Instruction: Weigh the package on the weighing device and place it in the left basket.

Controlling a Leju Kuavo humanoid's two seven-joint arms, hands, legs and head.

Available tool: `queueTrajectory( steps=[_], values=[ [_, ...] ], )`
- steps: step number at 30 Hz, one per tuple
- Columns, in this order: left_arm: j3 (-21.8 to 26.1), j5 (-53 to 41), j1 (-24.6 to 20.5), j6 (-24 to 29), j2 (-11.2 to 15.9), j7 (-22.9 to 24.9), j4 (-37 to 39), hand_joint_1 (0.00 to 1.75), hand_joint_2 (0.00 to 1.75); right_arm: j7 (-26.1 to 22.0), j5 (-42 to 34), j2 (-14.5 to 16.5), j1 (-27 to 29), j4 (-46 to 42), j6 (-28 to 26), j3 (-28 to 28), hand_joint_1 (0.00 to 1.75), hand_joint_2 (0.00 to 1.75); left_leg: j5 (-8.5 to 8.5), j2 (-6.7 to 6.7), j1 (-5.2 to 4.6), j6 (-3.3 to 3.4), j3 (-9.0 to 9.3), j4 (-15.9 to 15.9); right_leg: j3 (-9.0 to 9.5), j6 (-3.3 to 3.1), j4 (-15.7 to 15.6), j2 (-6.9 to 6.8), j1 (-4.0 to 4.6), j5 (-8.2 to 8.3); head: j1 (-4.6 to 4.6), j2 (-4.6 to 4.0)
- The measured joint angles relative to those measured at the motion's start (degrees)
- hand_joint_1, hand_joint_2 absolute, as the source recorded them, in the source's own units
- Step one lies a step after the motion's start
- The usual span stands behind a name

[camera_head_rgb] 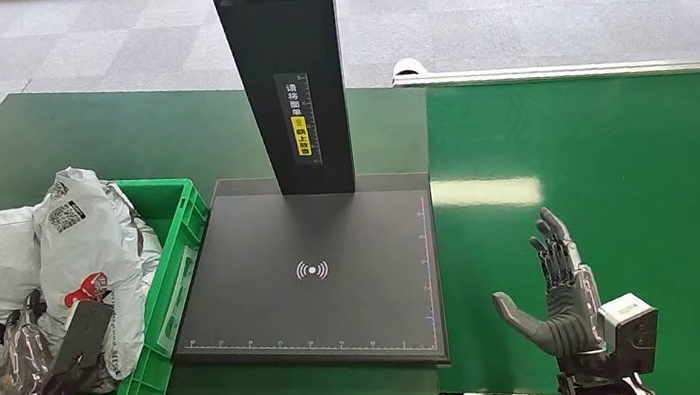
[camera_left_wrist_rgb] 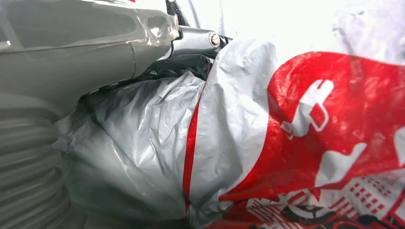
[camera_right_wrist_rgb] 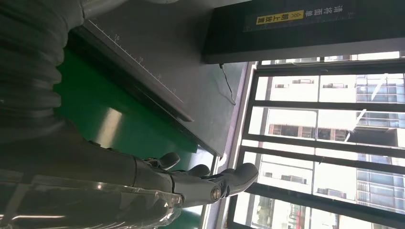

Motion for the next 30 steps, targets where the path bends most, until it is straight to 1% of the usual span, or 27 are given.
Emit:
queueTrajectory(
  steps=[6,8,9,11,14,16,20,24,28,30],
  values=[
    [0.0,0.0,0.0,0.1,-0.1,0.0,-0.2,0.00,1.75,0.0,0.0,0.0,0.0,0.0,0.0,0.0,0.00,1.75,0.00,0.00,0.00,0.00,-0.01,0.0,-0.01,0.00,0.0,0.00,0.00,0.00,0.00,-0.01],
    [0.0,0.2,0.1,1.8,-0.1,-0.7,-0.2,0.00,1.75,0.0,0.0,0.0,0.0,0.0,-0.1,0.0,0.00,1.75,0.00,0.01,0.00,0.00,-0.02,0.0,-0.02,0.00,0.0,0.00,0.00,0.00,0.01,-0.02],
    [0.0,0.7,0.1,3.7,-0.2,-1.6,-0.3,0.00,1.75,0.0,-0.1,0.0,0.0,0.0,-0.1,0.0,0.00,1.75,0.00,0.02,0.00,0.00,-0.03,0.0,-0.03,0.00,0.0,0.00,0.00,0.00,0.01,-0.02],
    [0.0,3.5,0.2,9.9,-0.4,-5.1,-0.9,0.00,1.75,-0.2,-0.3,0.0,0.0,0.0,-0.3,0.0,0.00,1.75,0.00,0.06,0.01,0.00,-0.06,0.0,-0.07,0.00,0.0,0.01,0.01,0.00,0.01,-0.01],
    [0.0,10.4,0.2,20.1,-0.8,-12.8,-3.7,0.00,1.75,-0.8,-0.9,0.0,0.0,0.0,-0.6,0.0,0.00,1.75,-0.01,0.11,0.01,-0.01,-0.09,0.0,-0.10,0.00,0.0,0.02,0.01,0.00,0.01,0.00],
    [0.0,13.0,0.2,23.6,-1.2,-16.1,-5.9,0.00,1.75,-1.2,-1.2,-0.1,0.0,0.0,-0.7,0.0,0.00,1.75,-0.02,0.10,0.01,-0.01,-0.11,0.0,-0.12,0.00,0.0,0.02,0.01,0.00,0.00,-0.01],
    [0.0,16.3,0.3,26.3,-2.1,-19.6,-9.0,0.00,1.75,-1.7,-1.6,-0.1,0.0,0.0,-1.0,0.0,0.00,1.75,-0.02,0.13,0.01,-0.02,-0.14,0.0,-0.16,0.00,0.0,0.03,0.01,0.00,0.00,-0.01],
    [0.0,22.5,0.5,29.5,-2.8,-25.6,-11.3,0.00,1.75,-1.8,-1.8,-0.2,0.0,0.0,-1.2,0.0,0.00,1.75,-0.02,0.12,0.01,-0.02,-0.14,0.0,-0.16,0.00,0.0,0.03,0.01,0.00,0.00,-0.01],
    [0.0,23.7,0.8,30.1,-3.3,-27.2,-12.9,0.00,1.75,-1.9,-1.9,-0.3,0.0,0.0,-1.3,0.1,0.00,1.75,-0.02,0.14,0.01,-0.02,-0.14,0.0,-0.16,0.00,0.0,0.04,0.01,0.00,0.01,0.00],
    [0.0,24.6,0.9,30.9,-3.5,-28.8,-13.5,0.00,1.75,-1.9,-1.9,-0.3,0.0,0.0,-1.3,0.1,0.00,1.75,-0.02,0.14,0.01,-0.02,-0.14,0.0,-0.16,0.00,0.0,0.04,0.01,0.00,0.01,-0.01]
  ],
)
